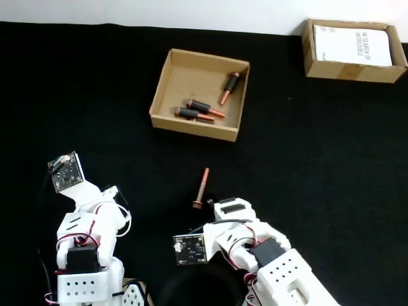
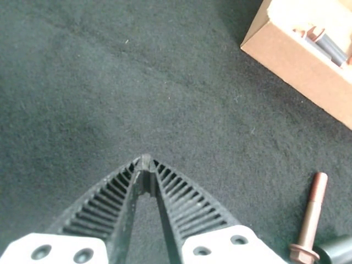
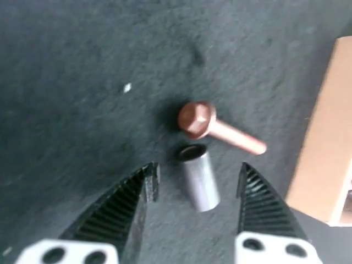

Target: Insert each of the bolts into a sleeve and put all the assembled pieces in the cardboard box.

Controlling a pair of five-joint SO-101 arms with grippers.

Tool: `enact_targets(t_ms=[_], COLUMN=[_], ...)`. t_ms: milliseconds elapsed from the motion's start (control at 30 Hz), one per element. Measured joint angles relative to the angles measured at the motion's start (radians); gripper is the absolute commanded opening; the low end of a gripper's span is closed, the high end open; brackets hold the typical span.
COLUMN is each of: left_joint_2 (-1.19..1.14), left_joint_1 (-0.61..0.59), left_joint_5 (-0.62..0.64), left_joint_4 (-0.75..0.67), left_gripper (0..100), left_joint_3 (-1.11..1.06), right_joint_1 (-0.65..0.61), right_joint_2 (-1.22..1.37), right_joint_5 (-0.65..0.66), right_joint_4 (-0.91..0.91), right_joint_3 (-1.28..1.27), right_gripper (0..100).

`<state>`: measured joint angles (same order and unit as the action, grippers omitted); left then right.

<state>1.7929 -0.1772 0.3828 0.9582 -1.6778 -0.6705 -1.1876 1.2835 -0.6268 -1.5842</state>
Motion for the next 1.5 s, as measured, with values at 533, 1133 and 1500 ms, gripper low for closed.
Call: enact_targets(t_ms=[533, 1133, 1500], left_joint_2=[0.0, 0.0, 0.0], left_joint_1=[0.0, 0.0, 0.0], left_joint_5=[0.0, 0.0, 0.0], left_joint_4=[0.0, 0.0, 0.0], left_gripper=[1, 1, 1], left_joint_3=[0.0, 0.0, 0.0], right_joint_1=[0.031, 0.068, 0.078], right_joint_2=[0.368, 0.766, 1.014], right_joint_5=[-0.172, -0.245, -0.385], right_joint_4=[-0.186, -0.192, -0.192], right_joint_3=[0.43, 0.597, 0.81], right_gripper=[21.3, 21.3, 17.2])
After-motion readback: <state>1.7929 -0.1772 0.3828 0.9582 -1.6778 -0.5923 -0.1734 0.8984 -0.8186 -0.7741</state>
